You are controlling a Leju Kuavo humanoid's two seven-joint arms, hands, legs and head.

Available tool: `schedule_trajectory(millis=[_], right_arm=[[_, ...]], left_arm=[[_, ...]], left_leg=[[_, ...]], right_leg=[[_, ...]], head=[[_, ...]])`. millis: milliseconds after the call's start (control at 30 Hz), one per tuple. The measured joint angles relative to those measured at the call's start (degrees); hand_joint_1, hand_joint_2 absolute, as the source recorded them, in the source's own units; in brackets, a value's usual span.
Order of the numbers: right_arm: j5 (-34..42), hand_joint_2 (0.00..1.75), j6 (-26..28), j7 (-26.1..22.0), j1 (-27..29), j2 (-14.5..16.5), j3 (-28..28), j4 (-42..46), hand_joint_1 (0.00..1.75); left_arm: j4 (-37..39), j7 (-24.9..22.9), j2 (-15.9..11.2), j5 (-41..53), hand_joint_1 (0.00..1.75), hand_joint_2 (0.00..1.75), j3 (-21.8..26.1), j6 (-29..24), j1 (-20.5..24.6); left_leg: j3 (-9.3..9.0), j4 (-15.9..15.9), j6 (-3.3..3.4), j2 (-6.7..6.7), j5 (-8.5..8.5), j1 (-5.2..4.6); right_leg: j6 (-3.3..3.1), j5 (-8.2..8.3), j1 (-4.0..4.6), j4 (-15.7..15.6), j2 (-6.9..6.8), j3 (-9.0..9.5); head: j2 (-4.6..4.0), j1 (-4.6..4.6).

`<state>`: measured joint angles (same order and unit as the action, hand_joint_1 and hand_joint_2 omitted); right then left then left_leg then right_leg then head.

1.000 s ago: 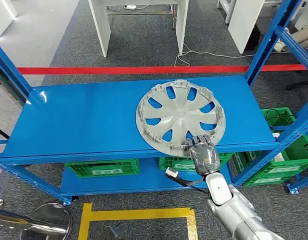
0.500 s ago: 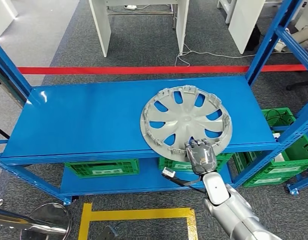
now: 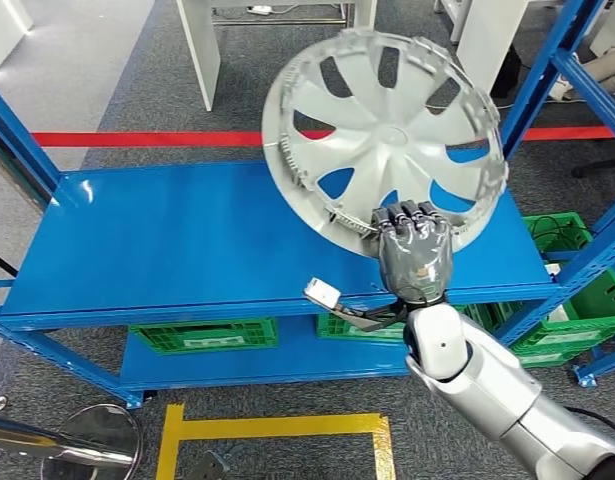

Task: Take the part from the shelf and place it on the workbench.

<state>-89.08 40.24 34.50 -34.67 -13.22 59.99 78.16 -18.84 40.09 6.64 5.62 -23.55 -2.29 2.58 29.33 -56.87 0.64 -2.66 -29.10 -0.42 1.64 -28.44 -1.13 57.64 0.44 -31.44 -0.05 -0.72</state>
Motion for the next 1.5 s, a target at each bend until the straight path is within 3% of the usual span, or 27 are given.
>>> schedule_trajectory(millis=[67,167,200,267,433,500,600,700,833,933,1033,1100,1300,1500], right_arm=[[0.0,1.75,0.0,-7.8,1.0,-0.9,-1.3,4.1,1.75],[0.1,1.75,0.0,-26.1,6.9,-0.6,-8.5,10.2,1.75],[0.1,1.75,0.0,-30.1,8.8,-0.4,-11.1,11.8,1.75],[0.1,1.75,0.0,-32.8,11.4,-0.1,-14.6,14.1,1.75],[0.1,1.75,0.0,-33.4,14.7,0.5,-20.2,17.4,1.75],[0.1,1.75,0.0,-39.8,16.9,1.9,-23.0,18.5,1.75],[0.1,1.75,0.0,-54.0,21.4,6.6,-28.8,20.1,1.75],[0.1,1.75,-0.1,-59.8,24.4,10.1,-32.3,20.5,1.75],[0.1,1.75,-0.1,-55.9,25.4,11.1,-33.0,19.2,1.75],[0.0,1.75,-0.2,-46.5,23.4,10.3,-30.3,16.6,1.75],[0.0,1.75,-0.2,-35.0,19.1,8.6,-23.0,13.3,1.75],[0.0,1.75,-0.2,-30.0,16.4,7.6,-17.7,11.2,1.75],[0.0,1.75,-0.2,-25.2,11.9,5.7,-6.7,6.9,1.75],[0.0,1.75,-0.2,-24.6,10.2,5.1,-2.5,4.4,1.75]], left_arm=[[0.0,0.0,0.0,0.0,0.00,1.75,0.2,-0.1,-0.1],[0.0,0.0,0.1,0.0,0.00,1.75,0.3,-0.2,-0.2],[0.0,0.0,0.1,0.0,0.00,1.75,0.3,-0.2,-0.2],[0.0,0.0,0.1,0.0,0.00,1.75,0.3,-0.3,-0.2],[0.0,0.0,0.2,0.0,0.00,1.75,0.7,-0.3,-0.3],[0.0,0.1,0.2,0.0,0.00,1.75,0.9,-0.3,-0.3],[0.0,0.0,0.2,0.0,0.00,1.75,1.0,-0.2,-0.3],[0.0,0.1,0.3,0.2,0.00,1.75,1.2,-0.1,-0.2],[0.0,0.1,0.4,0.5,0.00,1.75,1.4,0.0,-0.2],[0.0,0.1,0.4,0.8,0.00,1.75,1.7,0.1,-0.2],[0.0,0.1,0.4,0.9,0.00,1.75,1.9,1.0,-0.2],[0.0,0.1,0.4,0.8,0.00,1.75,2.1,1.4,-0.2],[0.0,0.1,0.4,0.4,0.00,1.75,2.6,1.3,-0.2],[0.0,0.1,0.4,0.4,0.00,1.75,2.6,0.7,-0.1]], left_leg=[[0.00,0.0,0.01,-0.01,-0.01,0.01],[0.08,0.0,0.04,-0.05,-0.05,0.01],[0.11,0.0,0.05,-0.05,-0.06,0.01],[0.16,0.0,0.05,-0.08,-0.06,0.00],[0.16,0.0,0.07,-0.09,-0.04,-0.05],[0.13,0.0,0.07,-0.08,-0.04,-0.05],[0.13,-0.1,0.07,-0.07,-0.05,-0.04],[0.17,-0.1,0.07,-0.09,-0.05,0.00],[0.20,0.0,0.07,-0.07,-0.05,0.04],[0.19,0.0,0.07,-0.01,-0.04,0.02],[0.16,-0.1,0.07,0.00,-0.02,0.01],[0.15,-0.1,0.07,0.00,-0.02,0.01],[0.19,-0.1,0.07,-0.01,-0.03,0.04],[0.21,-0.1,0.07,-0.01,-0.04,0.02]], right_leg=[[0.00,-0.03,0.01,0.0,-0.05,0.02],[0.00,-0.07,0.03,0.0,-0.14,0.03],[0.00,-0.08,0.02,0.0,-0.16,0.02],[0.00,-0.08,0.02,0.0,-0.22,0.00],[0.03,-0.06,0.00,0.0,-0.21,0.01],[0.04,-0.05,0.00,0.0,-0.16,0.02],[0.03,-0.05,0.01,0.0,-0.15,0.00],[0.02,-0.08,0.06,0.0,-0.24,-0.01],[0.02,-0.08,0.08,0.0,-0.16,-0.01],[0.05,-0.03,0.05,0.0,-0.03,0.00],[0.08,0.00,0.04,0.0,-0.02,0.00],[0.08,0.01,0.04,0.0,-0.04,0.00],[0.07,-0.03,0.05,0.0,-0.07,-0.02],[0.08,-0.03,0.05,0.0,-0.07,-0.03]], head=[[-0.01,-0.01],[-0.01,-0.01],[-0.01,0.01],[-0.01,-0.01],[-0.01,-0.03],[-0.01,-0.03],[-0.01,0.00],[-0.01,0.01],[-0.02,-0.03],[-0.01,-0.03],[-0.02,-0.02],[-0.01,-0.01],[-0.01,-0.01],[0.00,-0.01]])
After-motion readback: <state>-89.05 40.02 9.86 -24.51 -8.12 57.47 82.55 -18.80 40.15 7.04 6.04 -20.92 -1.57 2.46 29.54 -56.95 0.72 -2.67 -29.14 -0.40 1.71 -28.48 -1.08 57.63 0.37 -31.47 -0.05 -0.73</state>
